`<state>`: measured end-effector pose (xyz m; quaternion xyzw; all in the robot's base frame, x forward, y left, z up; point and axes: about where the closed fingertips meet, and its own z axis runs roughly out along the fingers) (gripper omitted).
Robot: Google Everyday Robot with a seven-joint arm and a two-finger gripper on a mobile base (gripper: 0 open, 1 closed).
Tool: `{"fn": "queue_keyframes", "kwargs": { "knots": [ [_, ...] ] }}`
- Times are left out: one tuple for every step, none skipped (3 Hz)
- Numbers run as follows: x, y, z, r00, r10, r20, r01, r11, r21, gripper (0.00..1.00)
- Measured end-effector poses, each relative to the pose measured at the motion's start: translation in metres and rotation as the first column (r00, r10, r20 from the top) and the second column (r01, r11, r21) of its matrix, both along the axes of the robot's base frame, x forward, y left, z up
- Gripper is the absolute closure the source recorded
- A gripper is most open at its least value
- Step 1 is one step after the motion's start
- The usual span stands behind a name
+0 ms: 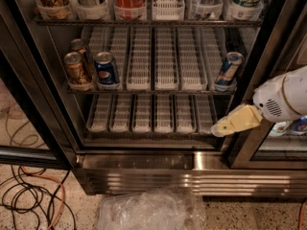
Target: Pick redbull can from middle shelf of fridge
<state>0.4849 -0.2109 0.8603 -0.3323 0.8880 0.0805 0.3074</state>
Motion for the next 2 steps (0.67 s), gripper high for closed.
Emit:
{"fn": "queue_keyframes", "kwargs": {
  "knots": [
    [0.0294, 0.0073, -0.0107, 0.9989, -0.012, 0.045, 0.01, 0.998, 0.058, 0.0],
    [0.0294, 0.0073, -0.0107, 0.9989, -0.012, 0.045, 0.01, 0.998, 0.058, 0.0]
  ]
}}
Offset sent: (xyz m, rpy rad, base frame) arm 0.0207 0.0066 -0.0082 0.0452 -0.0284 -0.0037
